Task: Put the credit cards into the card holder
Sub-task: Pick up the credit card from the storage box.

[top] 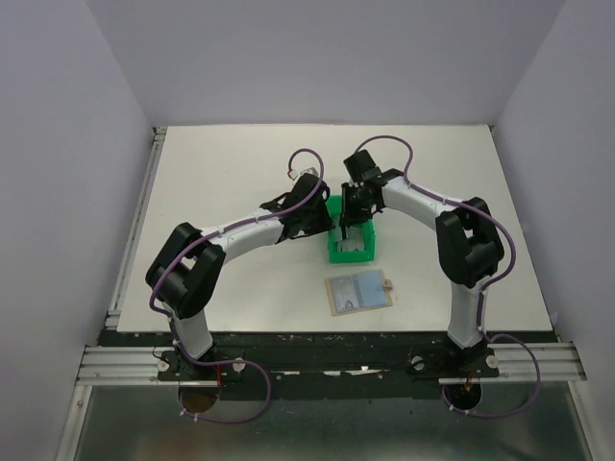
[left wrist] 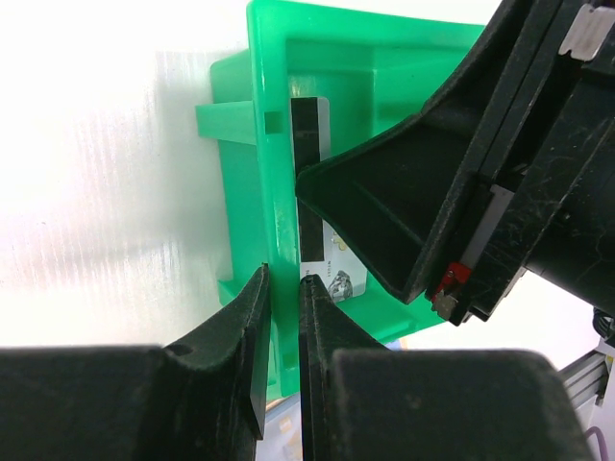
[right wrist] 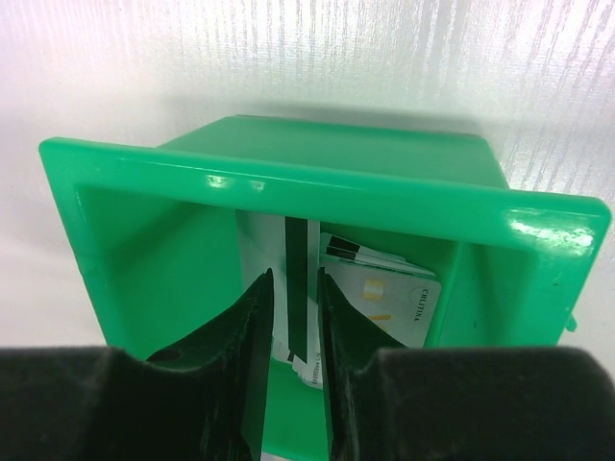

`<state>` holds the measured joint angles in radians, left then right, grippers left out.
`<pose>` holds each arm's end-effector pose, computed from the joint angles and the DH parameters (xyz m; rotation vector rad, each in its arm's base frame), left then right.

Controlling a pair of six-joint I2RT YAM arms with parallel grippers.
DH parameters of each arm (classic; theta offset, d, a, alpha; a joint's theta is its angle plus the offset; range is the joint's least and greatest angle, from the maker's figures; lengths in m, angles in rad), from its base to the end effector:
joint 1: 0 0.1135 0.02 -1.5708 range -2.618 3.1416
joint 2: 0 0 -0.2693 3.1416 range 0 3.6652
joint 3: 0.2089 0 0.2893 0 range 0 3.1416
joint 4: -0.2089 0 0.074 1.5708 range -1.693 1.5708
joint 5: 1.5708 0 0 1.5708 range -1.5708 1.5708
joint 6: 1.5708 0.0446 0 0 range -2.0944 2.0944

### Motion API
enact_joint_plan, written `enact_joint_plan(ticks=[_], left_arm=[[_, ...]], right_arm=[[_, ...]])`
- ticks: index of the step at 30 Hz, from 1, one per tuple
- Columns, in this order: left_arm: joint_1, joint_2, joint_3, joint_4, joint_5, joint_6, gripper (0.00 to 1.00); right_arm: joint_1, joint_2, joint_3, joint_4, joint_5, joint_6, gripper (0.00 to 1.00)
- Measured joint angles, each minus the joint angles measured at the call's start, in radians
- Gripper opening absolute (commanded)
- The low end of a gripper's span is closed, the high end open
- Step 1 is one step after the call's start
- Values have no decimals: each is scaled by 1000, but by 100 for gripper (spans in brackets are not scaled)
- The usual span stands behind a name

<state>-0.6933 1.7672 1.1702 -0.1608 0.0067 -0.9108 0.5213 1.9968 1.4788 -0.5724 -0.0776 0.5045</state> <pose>0.3278 -0.2728 0.1866 -0.2647 2.4577 -0.7706 0.3986 0.2329 0.1657 -0.0489 2.7294 0.4204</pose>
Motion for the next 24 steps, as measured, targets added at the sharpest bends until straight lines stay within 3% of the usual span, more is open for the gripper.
enact_joint_plan(ticks=[24], left_arm=[[-2, 0, 0, 1, 0, 0, 17]], right_arm=[[3, -49, -106, 140, -108, 11, 30]])
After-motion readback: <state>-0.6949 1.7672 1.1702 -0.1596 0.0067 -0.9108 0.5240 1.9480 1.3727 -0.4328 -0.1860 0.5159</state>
